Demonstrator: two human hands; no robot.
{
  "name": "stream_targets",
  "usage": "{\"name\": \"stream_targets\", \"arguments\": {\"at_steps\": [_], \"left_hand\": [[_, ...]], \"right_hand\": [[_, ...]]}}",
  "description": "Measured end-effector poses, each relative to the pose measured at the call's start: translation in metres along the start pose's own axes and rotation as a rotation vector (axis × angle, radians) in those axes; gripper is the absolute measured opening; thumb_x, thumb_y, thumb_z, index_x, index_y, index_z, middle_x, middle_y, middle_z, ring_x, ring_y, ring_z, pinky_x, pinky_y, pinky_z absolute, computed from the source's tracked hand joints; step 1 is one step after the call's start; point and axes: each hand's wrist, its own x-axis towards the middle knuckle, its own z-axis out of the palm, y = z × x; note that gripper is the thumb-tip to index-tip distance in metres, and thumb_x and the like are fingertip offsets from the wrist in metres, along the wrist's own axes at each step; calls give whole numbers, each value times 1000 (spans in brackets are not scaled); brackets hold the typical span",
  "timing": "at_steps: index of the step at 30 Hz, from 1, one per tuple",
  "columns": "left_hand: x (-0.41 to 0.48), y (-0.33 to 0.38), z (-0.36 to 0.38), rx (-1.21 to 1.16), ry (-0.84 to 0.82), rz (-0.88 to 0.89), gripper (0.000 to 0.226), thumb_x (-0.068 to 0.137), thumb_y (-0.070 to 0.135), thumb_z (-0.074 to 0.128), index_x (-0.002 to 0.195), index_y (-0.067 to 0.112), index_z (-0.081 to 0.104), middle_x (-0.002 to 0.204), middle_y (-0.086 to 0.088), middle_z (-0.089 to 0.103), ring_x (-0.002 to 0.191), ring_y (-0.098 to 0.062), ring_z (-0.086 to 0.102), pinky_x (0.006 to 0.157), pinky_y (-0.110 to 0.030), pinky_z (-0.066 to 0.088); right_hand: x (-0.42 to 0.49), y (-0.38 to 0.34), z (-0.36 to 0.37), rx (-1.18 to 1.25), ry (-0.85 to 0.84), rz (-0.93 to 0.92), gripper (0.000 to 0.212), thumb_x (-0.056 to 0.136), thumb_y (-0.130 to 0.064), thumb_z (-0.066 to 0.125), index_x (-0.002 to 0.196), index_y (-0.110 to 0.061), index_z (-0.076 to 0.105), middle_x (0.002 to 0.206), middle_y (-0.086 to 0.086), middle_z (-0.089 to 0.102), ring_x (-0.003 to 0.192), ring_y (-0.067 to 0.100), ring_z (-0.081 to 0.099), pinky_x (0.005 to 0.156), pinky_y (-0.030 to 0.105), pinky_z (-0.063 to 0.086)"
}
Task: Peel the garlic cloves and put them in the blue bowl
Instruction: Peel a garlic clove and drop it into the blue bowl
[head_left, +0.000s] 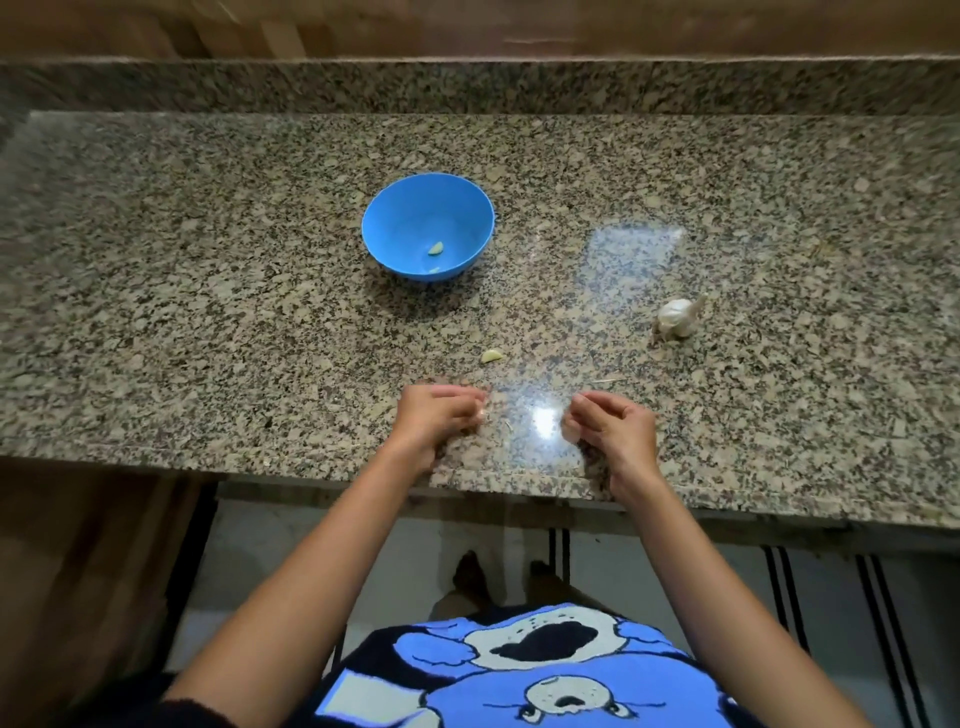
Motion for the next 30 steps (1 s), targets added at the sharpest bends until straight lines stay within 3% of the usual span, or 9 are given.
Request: {"name": "stream_targets", "arguments": {"at_steps": [3, 7, 9, 11, 17, 20, 23, 26, 30], "left_hand": [[-11, -4, -32, -671, 6, -242, 18, 73, -7, 68, 91, -4, 68, 98, -22, 66, 84, -21, 66, 61, -22, 58], [-35, -27, -71, -1041, 72, -118, 44, 28, -9, 89, 67, -1, 71, 78, -14, 70, 65, -17, 69, 54, -20, 57], [-58, -46, -91, -1163, 222, -102, 19, 51, -12, 81, 61, 1, 72, 68, -9, 70, 58, -13, 68, 52, -18, 55], [-90, -69, -117, -1269, 408, -63, 32, 84, -8, 57, 57, 2, 72, 64, -7, 70, 55, -10, 67, 52, -16, 54], [-209, -167, -202, -1569, 815, 105, 23, 92, -1, 49, 79, -1, 68, 65, -8, 70, 55, -10, 67, 49, -16, 52], [-266, -222, -243, -1684, 933, 195, 29, 94, 0, 50, 75, 0, 71, 68, -9, 71, 58, -11, 68, 50, -17, 53], [-317, -270, -280, -1736, 978, 245, 14, 92, -1, 51, 88, -1, 64, 72, -10, 71, 61, -12, 69, 54, -19, 56], [-355, -310, -314, -1740, 1031, 251, 13, 88, -6, 54, 82, -3, 66, 75, -12, 70, 62, -14, 70, 60, -22, 58], [-386, -347, -349, -1748, 1068, 247, 8, 85, -7, 57, 88, -3, 64, 77, -12, 70, 65, -14, 70, 67, -23, 58]], "right_hand": [[-2, -3, 8, -48, -115, 11, 11, 82, -5, 63, 93, -5, 66, 80, 10, 70, 72, 22, 68, 67, 28, 58], [-5, 0, 47, -118, -391, 25, 14, 84, -3, 61, 96, 3, 65, 82, 13, 71, 69, 19, 68, 67, 25, 58], [-17, 11, 83, -154, -550, 63, 13, 84, 0, 61, 96, 6, 64, 74, 8, 70, 63, 14, 67, 63, 20, 56], [-41, 31, 126, -186, -719, 131, 6, 83, 3, 61, 89, 2, 63, 67, 4, 70, 58, 10, 65, 60, 18, 55], [-161, 113, 221, -407, -1100, 249, 6, 82, 3, 63, 87, 0, 61, 63, 3, 68, 53, 12, 63, 58, 22, 55], [-230, 163, 254, -490, -1159, 316, 14, 83, 6, 62, 73, -3, 58, 57, 6, 65, 46, 11, 61, 53, 20, 54], [-296, 215, 278, -549, -1190, 363, 13, 83, 6, 62, 72, -1, 58, 60, 10, 66, 48, 11, 63, 53, 18, 55], [-351, 265, 294, -567, -1158, 405, 15, 82, 7, 62, 69, 0, 59, 54, 7, 66, 48, 12, 64, 53, 18, 55], [-399, 307, 302, -623, -1164, 472, 7, 83, 9, 57, 85, 3, 60, 82, 17, 66, 55, 12, 67, 56, 20, 54]]}}
